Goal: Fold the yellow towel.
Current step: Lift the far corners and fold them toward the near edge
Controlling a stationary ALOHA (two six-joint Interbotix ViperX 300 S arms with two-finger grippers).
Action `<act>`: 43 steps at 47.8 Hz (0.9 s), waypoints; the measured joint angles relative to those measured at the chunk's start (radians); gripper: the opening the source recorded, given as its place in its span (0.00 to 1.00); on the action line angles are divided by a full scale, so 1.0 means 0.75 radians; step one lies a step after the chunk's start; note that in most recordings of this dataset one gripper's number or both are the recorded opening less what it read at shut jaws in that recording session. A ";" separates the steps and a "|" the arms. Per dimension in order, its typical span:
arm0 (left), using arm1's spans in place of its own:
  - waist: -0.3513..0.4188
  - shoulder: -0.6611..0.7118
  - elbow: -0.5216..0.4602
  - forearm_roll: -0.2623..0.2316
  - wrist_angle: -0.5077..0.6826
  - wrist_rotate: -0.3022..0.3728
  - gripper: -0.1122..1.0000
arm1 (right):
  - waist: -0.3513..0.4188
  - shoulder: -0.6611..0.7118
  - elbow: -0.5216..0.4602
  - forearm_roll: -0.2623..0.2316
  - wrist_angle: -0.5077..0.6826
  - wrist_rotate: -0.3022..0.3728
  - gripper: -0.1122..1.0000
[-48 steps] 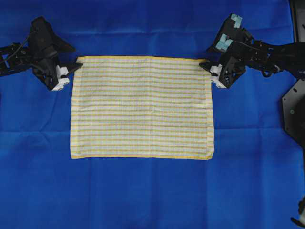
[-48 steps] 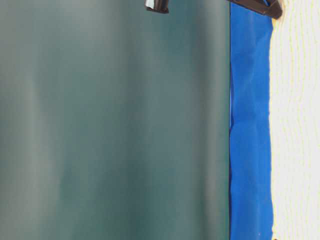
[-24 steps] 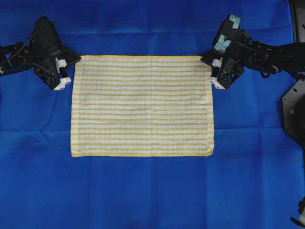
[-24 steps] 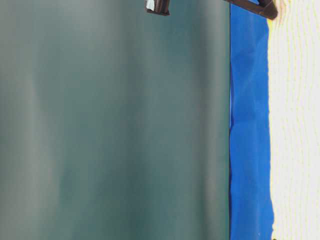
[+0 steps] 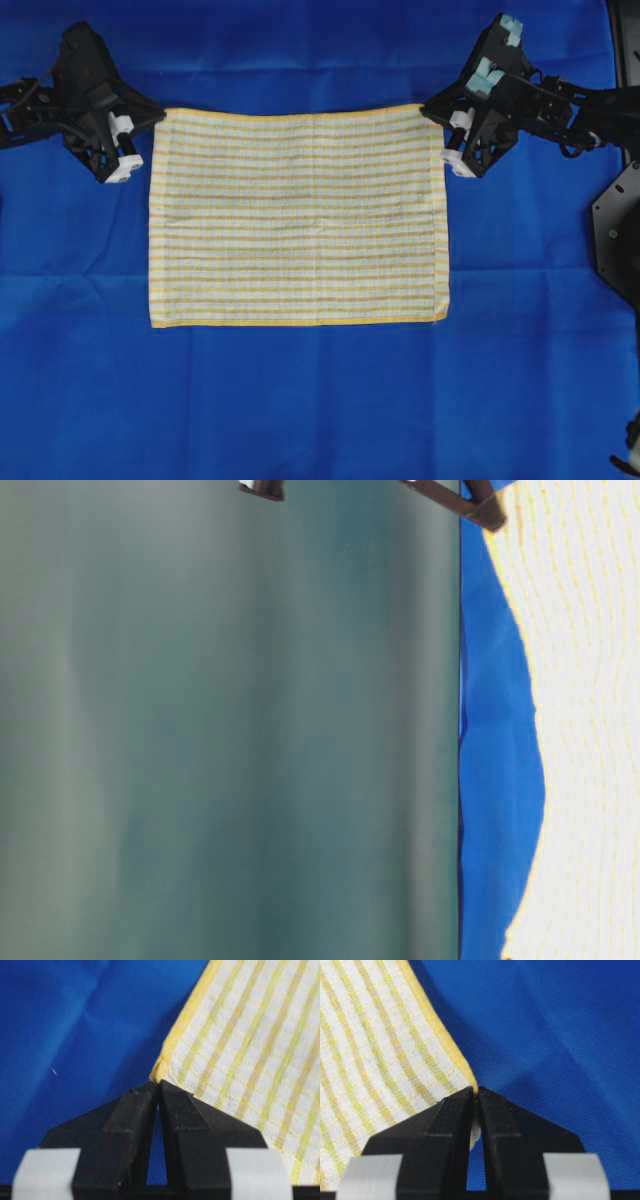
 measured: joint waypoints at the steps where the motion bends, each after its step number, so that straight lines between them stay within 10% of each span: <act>1: 0.000 -0.006 0.000 0.000 0.008 -0.002 0.12 | 0.000 -0.002 -0.002 0.000 0.004 0.002 0.14; 25: -0.049 -0.096 0.002 0.002 0.088 -0.002 0.12 | 0.047 -0.053 0.041 0.047 0.037 0.002 0.14; 43: -0.350 -0.266 0.080 0.000 0.141 -0.127 0.12 | 0.319 -0.217 0.123 0.215 0.067 0.006 0.14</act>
